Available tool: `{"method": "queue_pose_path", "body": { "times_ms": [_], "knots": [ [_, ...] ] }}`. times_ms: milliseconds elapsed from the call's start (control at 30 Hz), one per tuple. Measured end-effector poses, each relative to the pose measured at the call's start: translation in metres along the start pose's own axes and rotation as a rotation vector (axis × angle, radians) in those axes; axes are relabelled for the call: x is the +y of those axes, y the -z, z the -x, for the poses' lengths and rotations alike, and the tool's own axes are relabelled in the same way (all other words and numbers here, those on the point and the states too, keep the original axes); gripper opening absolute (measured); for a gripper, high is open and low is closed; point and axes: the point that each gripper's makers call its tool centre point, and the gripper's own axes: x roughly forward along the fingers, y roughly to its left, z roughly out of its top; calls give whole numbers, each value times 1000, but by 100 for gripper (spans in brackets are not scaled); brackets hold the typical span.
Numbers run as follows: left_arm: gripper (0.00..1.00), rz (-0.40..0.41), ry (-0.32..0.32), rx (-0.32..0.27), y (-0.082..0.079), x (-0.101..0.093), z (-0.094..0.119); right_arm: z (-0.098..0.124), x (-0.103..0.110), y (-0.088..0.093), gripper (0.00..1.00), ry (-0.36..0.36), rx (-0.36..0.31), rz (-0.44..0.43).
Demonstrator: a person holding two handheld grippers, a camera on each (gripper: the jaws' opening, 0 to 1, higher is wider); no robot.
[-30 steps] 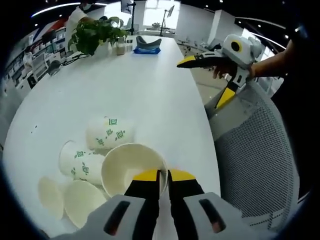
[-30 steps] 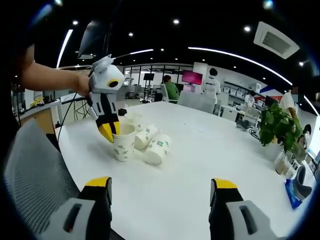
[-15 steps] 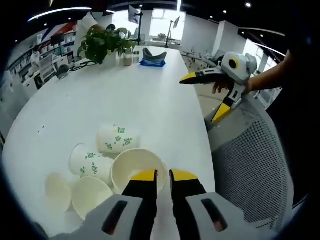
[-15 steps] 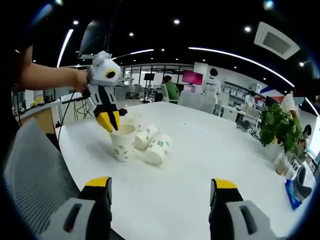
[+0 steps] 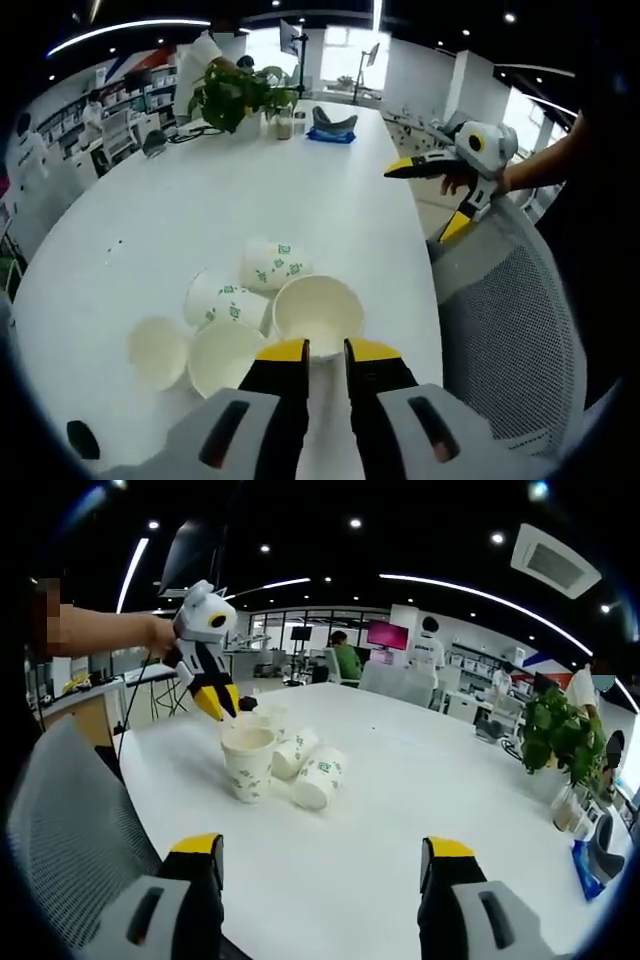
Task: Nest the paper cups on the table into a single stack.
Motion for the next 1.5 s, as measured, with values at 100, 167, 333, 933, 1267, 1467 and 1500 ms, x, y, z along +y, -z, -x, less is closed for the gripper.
{"method": "queue_pose_path", "body": {
  "times_ms": [100,167,333,933,1267,1467,1500],
  "knots": [
    [13,5,-20,-11,1,6,5,0,0,0,81,-1,1,2],
    [13,10,-30,-16,4,11,8,0,0,0,81,-2,1,3],
    [12,15,-67,-6,15,23,12,0,-1,0,81,1,0,3],
    [10,-37,-74,38,37,44,-9,0,-1,1,81,6,6,6],
    [9,-106,-68,97,47,50,-17,0,-1,1,81,9,10,9],
    [4,-119,-50,112,49,48,-20,0,-2,2,81,13,10,8],
    [3,-121,-50,113,49,48,-21,0,-2,2,81,14,10,8]
  ]
}}
